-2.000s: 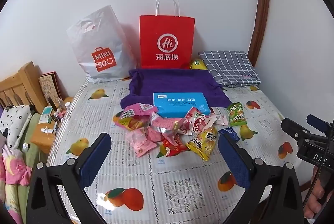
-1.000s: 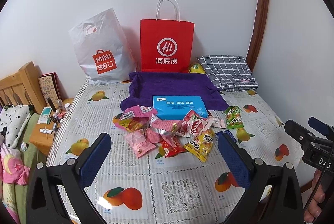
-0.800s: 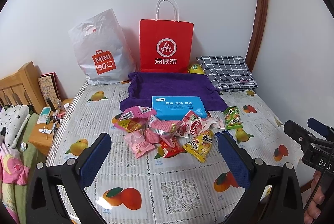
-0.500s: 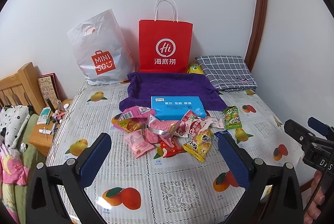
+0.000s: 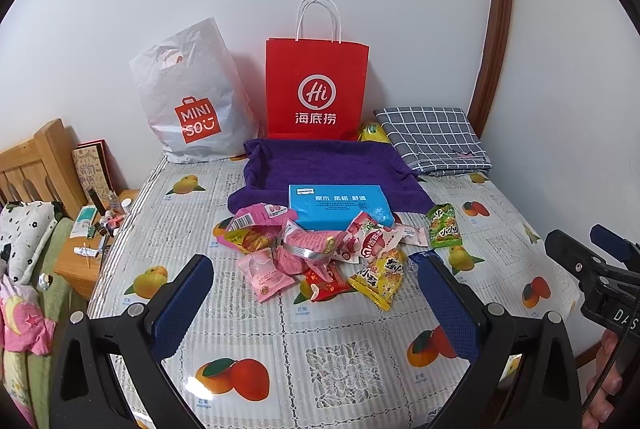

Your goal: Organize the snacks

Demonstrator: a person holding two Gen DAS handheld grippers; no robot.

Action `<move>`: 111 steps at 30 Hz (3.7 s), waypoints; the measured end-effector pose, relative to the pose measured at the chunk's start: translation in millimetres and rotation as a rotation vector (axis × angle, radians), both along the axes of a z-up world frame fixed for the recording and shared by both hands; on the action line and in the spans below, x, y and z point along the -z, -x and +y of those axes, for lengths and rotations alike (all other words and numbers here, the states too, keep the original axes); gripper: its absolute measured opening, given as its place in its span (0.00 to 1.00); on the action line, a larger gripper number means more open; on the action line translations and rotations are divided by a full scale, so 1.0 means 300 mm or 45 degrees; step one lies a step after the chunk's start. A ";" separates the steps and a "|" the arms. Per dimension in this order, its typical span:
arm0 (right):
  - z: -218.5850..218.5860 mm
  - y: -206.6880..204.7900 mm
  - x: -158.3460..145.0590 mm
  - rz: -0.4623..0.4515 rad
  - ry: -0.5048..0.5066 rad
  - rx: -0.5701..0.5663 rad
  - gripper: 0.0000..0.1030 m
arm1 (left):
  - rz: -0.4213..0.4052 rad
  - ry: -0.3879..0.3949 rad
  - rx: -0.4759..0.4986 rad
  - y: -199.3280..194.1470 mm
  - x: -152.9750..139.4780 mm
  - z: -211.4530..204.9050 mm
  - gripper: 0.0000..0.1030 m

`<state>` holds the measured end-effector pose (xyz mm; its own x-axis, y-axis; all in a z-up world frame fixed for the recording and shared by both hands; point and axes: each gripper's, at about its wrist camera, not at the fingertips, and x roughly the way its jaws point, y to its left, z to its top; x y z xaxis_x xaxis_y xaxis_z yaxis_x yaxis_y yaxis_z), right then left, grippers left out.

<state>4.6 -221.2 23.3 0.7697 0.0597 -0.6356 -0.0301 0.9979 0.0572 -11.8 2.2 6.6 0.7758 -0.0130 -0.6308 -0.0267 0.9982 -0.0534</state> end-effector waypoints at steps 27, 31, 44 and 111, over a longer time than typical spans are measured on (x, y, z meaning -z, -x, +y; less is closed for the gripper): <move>0.004 0.013 -0.012 -0.015 0.001 -0.002 0.99 | -0.005 0.011 0.004 0.007 -0.008 0.003 1.00; 0.004 0.014 -0.015 -0.018 -0.001 -0.002 0.99 | -0.006 0.009 0.004 0.007 -0.013 0.004 1.00; 0.011 0.016 -0.018 -0.018 0.004 -0.010 0.99 | -0.007 0.014 0.009 0.004 -0.016 0.008 1.00; -0.107 -0.765 0.657 0.323 -0.035 -0.047 0.69 | 0.254 0.071 -0.077 -0.514 0.383 0.240 0.97</move>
<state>234.2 -253.3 -173.8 0.5827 0.1049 -0.8059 -0.0477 0.9943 0.0949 142.4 74.1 -108.3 0.6360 -0.0097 -0.7717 -0.1018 0.9901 -0.0964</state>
